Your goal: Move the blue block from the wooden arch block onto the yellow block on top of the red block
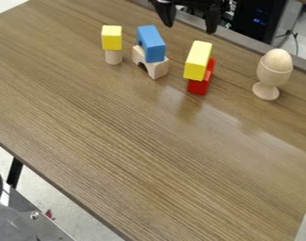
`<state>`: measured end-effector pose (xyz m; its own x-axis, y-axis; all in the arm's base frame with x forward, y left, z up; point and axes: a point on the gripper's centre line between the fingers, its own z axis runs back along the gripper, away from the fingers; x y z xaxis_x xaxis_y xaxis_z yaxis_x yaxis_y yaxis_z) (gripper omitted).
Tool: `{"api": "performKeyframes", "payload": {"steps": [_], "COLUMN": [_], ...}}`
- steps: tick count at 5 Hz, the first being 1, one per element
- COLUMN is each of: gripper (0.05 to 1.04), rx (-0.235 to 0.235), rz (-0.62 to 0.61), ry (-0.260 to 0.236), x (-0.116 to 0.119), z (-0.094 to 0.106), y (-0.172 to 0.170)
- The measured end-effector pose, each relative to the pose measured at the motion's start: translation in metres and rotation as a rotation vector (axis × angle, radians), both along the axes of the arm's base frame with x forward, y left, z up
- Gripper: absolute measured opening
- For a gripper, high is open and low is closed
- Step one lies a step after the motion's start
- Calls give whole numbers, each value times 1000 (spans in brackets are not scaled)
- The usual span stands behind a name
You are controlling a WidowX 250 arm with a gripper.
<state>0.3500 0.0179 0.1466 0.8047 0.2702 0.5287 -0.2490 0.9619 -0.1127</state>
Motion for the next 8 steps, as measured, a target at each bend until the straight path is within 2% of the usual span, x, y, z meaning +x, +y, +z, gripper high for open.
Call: {"api": "performKeyframes", "payload": {"steps": [1, 2, 4, 5, 6, 7, 8], "gripper": [999, 999, 999, 999, 999, 999, 999], "rx": [-2, 3, -10, -34, -91, -135, -156], "rz": [0, 33, 152, 244, 328, 429, 491], "ry": [34, 53, 65, 101, 140, 162, 182], "x": [-2, 0, 7, 16, 21, 27, 36], "z": [-11, -14, -14, -20, -27, -39, -50], "y": [-1, 7, 35, 46, 55, 65, 72]}}
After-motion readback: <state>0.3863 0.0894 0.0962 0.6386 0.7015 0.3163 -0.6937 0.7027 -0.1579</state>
